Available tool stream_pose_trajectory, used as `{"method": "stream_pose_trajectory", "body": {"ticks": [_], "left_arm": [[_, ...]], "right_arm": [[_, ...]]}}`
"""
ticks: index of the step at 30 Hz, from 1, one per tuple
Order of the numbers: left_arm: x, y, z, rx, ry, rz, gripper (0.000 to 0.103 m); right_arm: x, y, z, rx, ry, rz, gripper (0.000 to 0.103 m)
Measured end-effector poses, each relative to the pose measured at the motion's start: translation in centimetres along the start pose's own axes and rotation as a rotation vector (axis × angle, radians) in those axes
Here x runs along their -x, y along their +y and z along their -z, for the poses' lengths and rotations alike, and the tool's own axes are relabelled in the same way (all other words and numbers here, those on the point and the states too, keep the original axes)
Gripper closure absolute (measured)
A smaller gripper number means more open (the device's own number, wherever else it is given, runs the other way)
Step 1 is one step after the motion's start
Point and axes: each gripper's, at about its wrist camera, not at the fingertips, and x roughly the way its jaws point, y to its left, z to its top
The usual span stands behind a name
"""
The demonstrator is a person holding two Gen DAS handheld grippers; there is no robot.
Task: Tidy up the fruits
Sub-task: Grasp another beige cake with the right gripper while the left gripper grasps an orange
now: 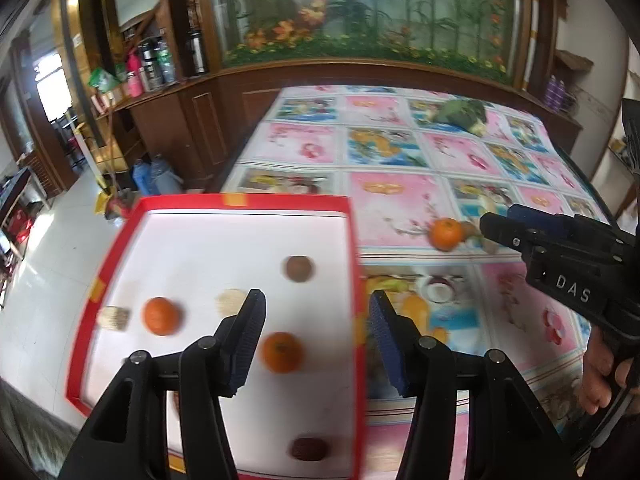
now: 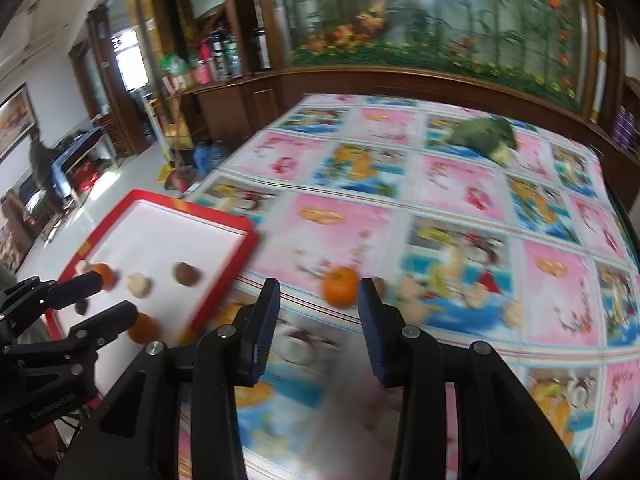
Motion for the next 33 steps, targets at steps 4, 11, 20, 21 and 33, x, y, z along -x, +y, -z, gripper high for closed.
{"method": "stream_pose_trajectory", "body": {"ticks": [4,11,20,21,33], "left_arm": [[-0.9,-3.4,0.1,-0.047,0.033,0.041,0.048],[-3.0,-6.4,0.2,-0.088,0.09,0.067,0.048],[-4.7,-6.7,-1.6,-0.084,0.104,0.055,0.048],[-5.0,-6.9,-1.8,-0.086,0.106,0.055,0.048],[-6.7,-7.0,-2.7,-0.081,0.134,0.094,0.048]], "right_arm": [[0.4,-4.7,1.6,-0.065,0.026,0.048,0.058],[-0.9,-7.6,3.0,-0.083,0.068,0.029,0.058],[-3.8,-6.0,2.2,-0.023,0.105,0.016,0.058],[-4.0,-5.9,2.2,-0.019,0.109,0.017,0.058],[-6.3,-5.0,2.3,0.026,0.13,0.065,0.065]]}}
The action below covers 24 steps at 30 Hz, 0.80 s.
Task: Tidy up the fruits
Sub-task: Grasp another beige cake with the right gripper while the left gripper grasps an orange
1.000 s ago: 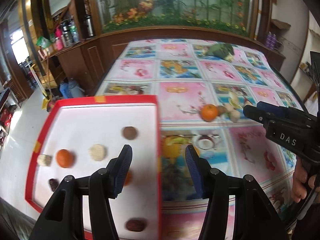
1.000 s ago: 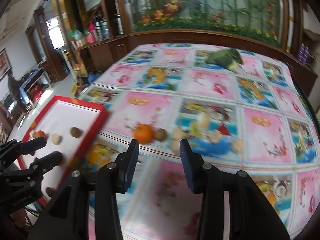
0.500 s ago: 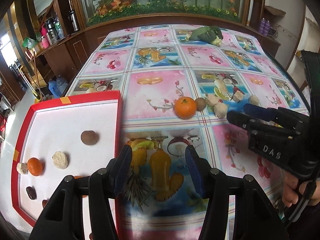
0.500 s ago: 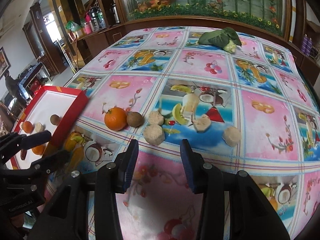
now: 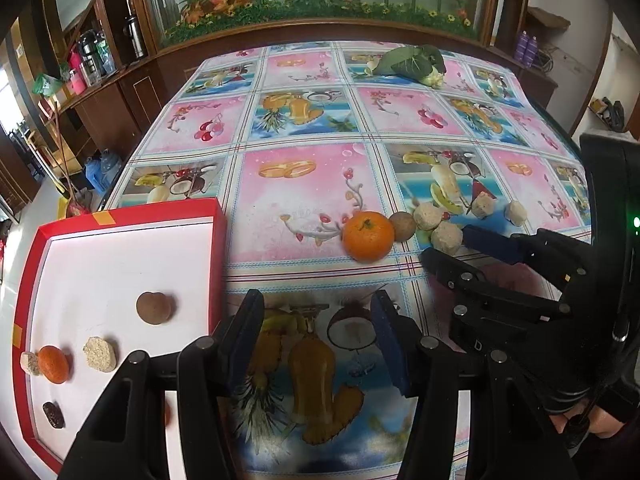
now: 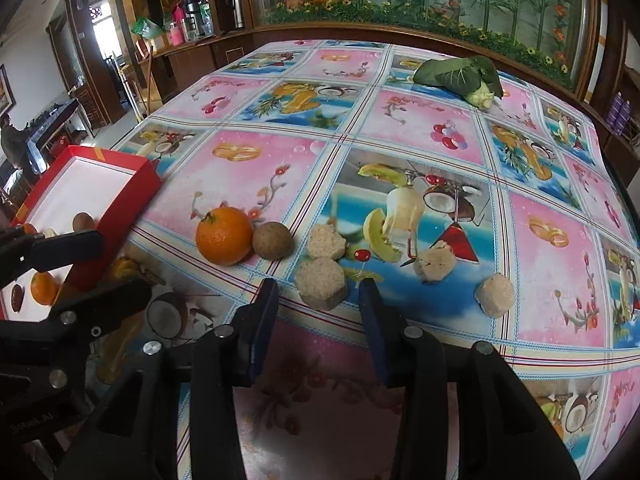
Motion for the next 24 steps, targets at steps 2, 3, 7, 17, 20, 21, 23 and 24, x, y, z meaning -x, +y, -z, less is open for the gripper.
{"method": "stream_pose_trajectory", "body": {"ticks": [2,3,7,17,20,21,23,24], "left_arm": [[-0.1,-0.2,-0.3,-0.003,0.0,0.005,0.048],[-0.2,-0.4,-0.4,-0.009,-0.001,0.005,0.048],[-0.7,-1.1,-1.0,-0.024,0.002,0.016,0.048],[-3.1,-2.6,-2.3,-0.054,0.04,0.055,0.047],[-3.7,-2.5,-2.7,-0.05,0.038,0.056,0.047],[-3.8,-2.5,-2.9,-0.05,0.036,0.057,0.048],[-4.0,-2.5,-3.0,-0.051,0.033,0.062,0.048],[-4.0,-2.5,-3.0,-0.051,0.033,0.073,0.049]], "right_arm": [[0.1,-0.4,0.1,-0.012,-0.008,0.001,0.072],[0.1,-0.7,0.1,-0.021,-0.01,-0.005,0.074],[0.4,-1.5,0.2,-0.048,-0.017,-0.013,0.074],[1.5,-4.6,-0.1,-0.182,-0.053,-0.017,0.074],[1.5,-5.0,-0.2,-0.2,-0.055,-0.016,0.074],[1.5,-5.1,-0.2,-0.2,-0.056,-0.014,0.074],[1.5,-5.1,-0.2,-0.2,-0.056,-0.013,0.074],[1.5,-5.1,-0.2,-0.199,-0.056,-0.015,0.074]]}}
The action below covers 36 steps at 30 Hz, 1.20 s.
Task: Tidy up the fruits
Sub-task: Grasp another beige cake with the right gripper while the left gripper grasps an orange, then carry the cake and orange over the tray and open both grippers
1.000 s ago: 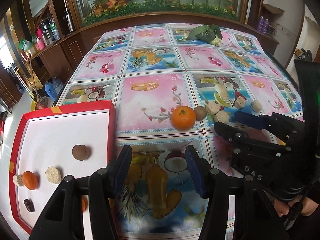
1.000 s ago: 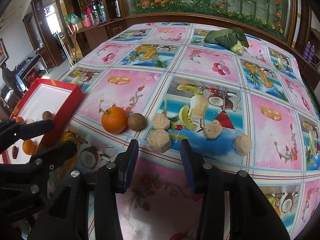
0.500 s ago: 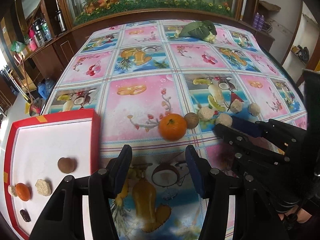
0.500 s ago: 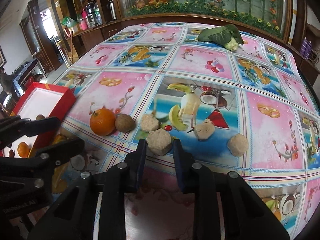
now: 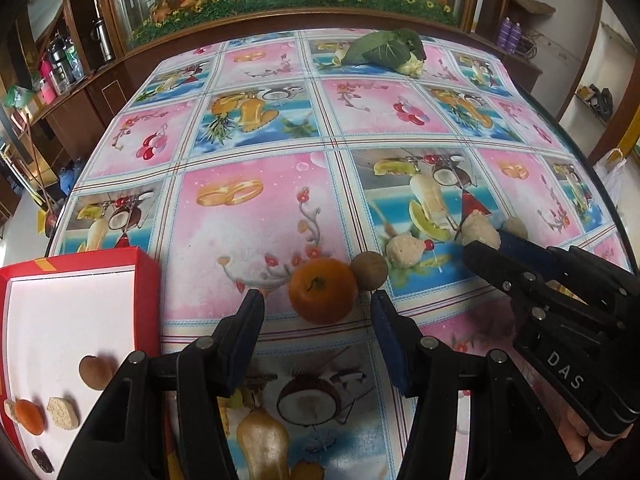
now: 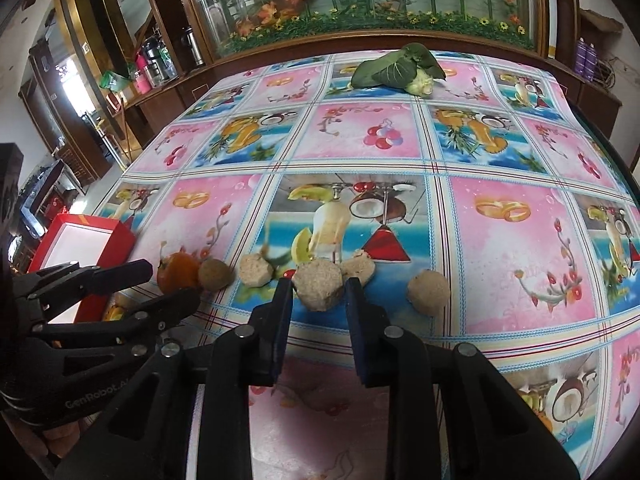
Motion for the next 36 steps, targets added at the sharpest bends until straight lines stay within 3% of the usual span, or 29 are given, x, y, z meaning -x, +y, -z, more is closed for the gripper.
{"method": "stream_pose_trajectory", "body": {"ticks": [3,11,20,29,36], "left_arm": [[-0.3,0.0,0.0,-0.005,0.003,0.019,0.068],[0.4,0.5,0.2,0.022,-0.033,0.039,0.069],[5.9,3.0,1.5,0.055,-0.147,0.03,0.069],[10.1,9.9,3.3,0.144,-0.216,-0.037,0.069],[10.6,17.7,4.6,0.258,-0.202,-0.177,0.069]], "right_arm": [[0.0,0.0,0.0,-0.001,-0.001,0.002,0.074],[0.6,0.0,0.0,-0.002,-0.033,0.01,0.074],[1.7,2.6,0.0,0.026,-0.102,-0.05,0.074],[1.1,12.0,-1.2,0.15,-0.103,-0.155,0.074],[-0.4,20.3,-2.7,0.282,-0.072,-0.206,0.074]]}}
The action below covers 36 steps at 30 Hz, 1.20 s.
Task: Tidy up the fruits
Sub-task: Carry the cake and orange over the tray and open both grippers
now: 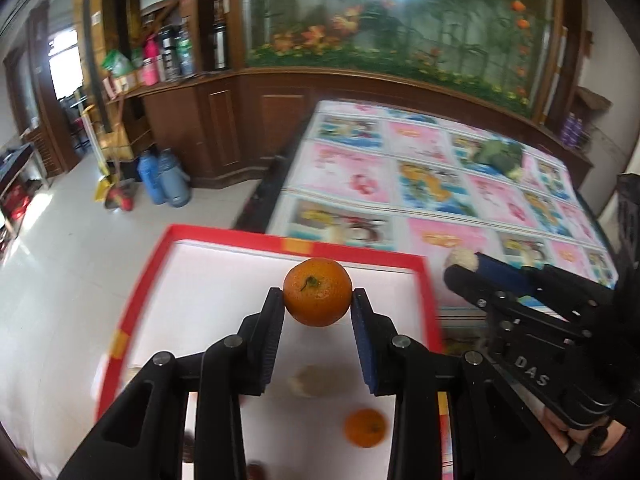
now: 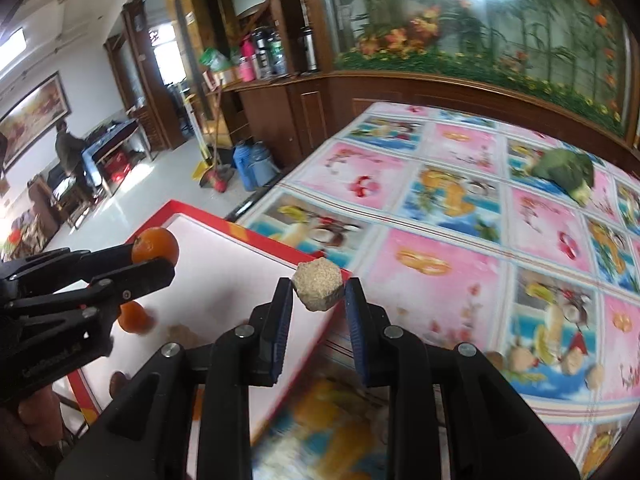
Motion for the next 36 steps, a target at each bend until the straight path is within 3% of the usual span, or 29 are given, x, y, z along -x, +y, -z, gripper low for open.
{"method": "stream_pose_trajectory", "body": {"ticks": [8,15,25,33,36], "left_arm": [[-3.0,5.1,0.3,0.052,0.067,-0.13,0.069],[-5.0,6.2,1.5,0.054,0.132,-0.134,0.069],[-5.0,7.4,2.0,0.053,0.153,-0.142,0.068],[-4.6,7.2,2.0,0.046,0.152,-0.163,0.067],[-3.6,7.0,2.0,0.05,0.135,-0.171,0.061]], "right_arm": [[-4.6,4.7,-1.4,0.072,0.105,-0.023,0.074],[-7.4,6.4,-1.4,0.081,0.189,-0.016,0.074],[-9.6,7.1,-0.9,0.075,0.272,-0.015,0.074],[-9.5,6.5,-0.9,0.059,0.295,-0.051,0.073],[-8.4,5.8,-1.0,0.036,0.274,-0.073,0.073]]}}
